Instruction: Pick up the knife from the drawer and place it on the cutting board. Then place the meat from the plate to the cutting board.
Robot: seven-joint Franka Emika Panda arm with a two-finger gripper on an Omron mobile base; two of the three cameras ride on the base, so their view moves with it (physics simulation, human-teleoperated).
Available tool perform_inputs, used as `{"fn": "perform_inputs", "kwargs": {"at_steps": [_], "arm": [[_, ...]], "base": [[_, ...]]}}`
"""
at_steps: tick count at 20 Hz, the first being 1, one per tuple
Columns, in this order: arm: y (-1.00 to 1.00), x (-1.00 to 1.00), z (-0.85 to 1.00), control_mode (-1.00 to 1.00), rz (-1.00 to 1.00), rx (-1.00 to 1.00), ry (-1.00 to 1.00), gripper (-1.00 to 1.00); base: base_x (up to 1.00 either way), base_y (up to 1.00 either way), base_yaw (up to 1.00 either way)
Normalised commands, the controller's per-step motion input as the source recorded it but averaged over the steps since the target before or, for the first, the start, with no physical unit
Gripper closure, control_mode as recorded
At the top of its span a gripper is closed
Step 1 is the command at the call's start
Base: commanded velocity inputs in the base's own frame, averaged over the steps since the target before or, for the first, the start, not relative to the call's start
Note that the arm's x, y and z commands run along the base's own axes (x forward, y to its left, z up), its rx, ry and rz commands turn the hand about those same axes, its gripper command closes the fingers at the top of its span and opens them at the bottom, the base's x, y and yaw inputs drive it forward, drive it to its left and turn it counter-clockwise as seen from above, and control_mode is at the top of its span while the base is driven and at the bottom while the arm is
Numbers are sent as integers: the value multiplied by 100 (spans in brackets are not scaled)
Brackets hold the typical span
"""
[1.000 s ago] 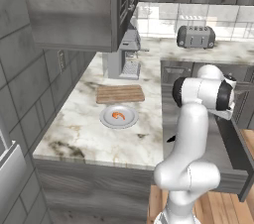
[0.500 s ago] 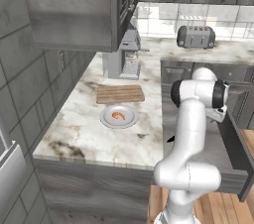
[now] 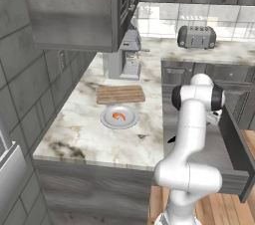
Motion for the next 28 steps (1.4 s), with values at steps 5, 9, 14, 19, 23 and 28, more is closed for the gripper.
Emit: {"fn": "perform_inputs", "kwargs": {"at_steps": [5,9,14,19,23,28], "arm": [[-4,38,-18,-100,-1,0,1,-100],[-13,20,-31,-100,-5,0,2,-100],[-20,7,-33,-100,-5,0,0,-100],[-8,1,-29,-100,-5,0,0,-100],[0,21,-23,-100,-6,-1,0,-100],[0,40,-7,-100,-6,0,3,-100]], "base": [[0,0,0],[0,0,0],[0,0,0],[0,0,0],[0,0,0],[0,0,0]]}}
